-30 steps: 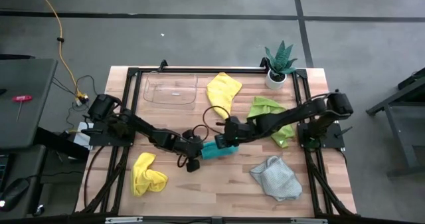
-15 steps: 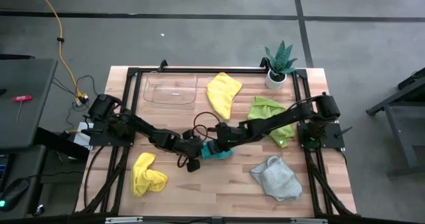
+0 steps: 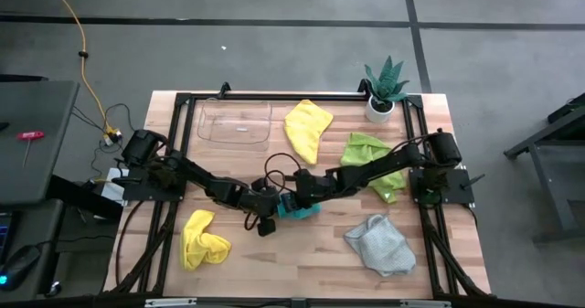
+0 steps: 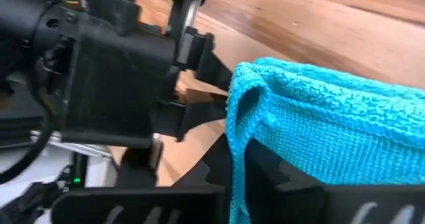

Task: Fold microfiber towels
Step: Fold the blue towel

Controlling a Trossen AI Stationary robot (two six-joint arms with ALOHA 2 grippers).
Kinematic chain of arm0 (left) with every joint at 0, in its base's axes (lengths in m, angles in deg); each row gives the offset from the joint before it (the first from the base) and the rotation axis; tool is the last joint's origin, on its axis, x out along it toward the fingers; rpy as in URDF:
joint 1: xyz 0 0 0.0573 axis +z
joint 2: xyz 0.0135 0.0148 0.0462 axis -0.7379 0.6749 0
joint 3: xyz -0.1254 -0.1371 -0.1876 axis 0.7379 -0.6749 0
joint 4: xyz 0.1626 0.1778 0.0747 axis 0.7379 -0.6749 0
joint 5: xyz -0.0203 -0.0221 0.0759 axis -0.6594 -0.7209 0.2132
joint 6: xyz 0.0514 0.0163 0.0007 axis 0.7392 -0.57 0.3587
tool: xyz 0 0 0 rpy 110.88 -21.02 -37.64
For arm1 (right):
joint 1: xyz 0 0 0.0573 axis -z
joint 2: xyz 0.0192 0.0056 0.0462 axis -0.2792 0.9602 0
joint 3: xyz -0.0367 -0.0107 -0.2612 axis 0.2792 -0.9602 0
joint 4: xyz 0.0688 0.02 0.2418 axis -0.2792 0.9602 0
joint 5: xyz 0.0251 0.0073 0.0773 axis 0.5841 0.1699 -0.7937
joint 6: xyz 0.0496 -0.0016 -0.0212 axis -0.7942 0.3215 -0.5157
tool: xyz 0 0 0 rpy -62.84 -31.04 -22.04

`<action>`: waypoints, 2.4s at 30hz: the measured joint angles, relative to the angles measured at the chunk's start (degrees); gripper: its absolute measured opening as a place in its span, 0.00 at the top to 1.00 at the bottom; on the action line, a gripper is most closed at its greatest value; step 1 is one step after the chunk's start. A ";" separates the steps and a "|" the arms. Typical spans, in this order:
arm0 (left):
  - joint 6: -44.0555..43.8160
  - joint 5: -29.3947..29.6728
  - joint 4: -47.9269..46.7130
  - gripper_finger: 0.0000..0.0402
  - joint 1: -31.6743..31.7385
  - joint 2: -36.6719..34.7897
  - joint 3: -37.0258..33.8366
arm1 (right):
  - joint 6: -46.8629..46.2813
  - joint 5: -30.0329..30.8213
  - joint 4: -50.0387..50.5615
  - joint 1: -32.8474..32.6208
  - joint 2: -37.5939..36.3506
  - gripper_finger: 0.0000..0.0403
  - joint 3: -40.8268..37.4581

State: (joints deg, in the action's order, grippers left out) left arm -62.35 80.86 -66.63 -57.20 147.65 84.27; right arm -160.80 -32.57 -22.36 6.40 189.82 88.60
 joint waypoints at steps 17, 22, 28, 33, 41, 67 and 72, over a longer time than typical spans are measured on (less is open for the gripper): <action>0.00 -2.05 -0.31 1.00 0.04 -0.07 -0.02 | 12.66 -4.24 1.81 3.44 -4.70 0.56 -0.11; 2.27 -4.16 -2.64 1.00 0.11 -1.50 -0.02 | 26.01 -2.11 15.84 4.52 -12.77 0.56 0.05; 5.91 -4.77 -12.16 1.00 0.71 -7.95 -0.15 | 39.15 -1.06 29.56 3.65 -18.49 0.61 0.02; 8.15 -4.19 -17.06 1.00 1.07 -15.59 -0.17 | 44.36 -0.98 30.01 1.75 -15.57 0.75 0.02; 12.17 -4.04 2.91 1.00 1.08 -18.97 -0.07 | 46.32 -0.82 22.94 1.02 -5.17 0.97 -0.02; 13.49 -6.81 5.58 1.00 0.96 -2.33 -0.04 | 51.87 -1.32 24.63 0.68 -3.64 1.00 -0.02; 13.49 -8.00 3.90 1.00 0.94 -4.33 0.02 | 51.92 3.62 32.85 1.65 -9.76 1.00 -0.01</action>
State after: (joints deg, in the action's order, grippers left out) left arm -48.87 72.86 -62.73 -56.26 143.32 84.30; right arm -108.88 -28.95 10.49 8.04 180.05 88.59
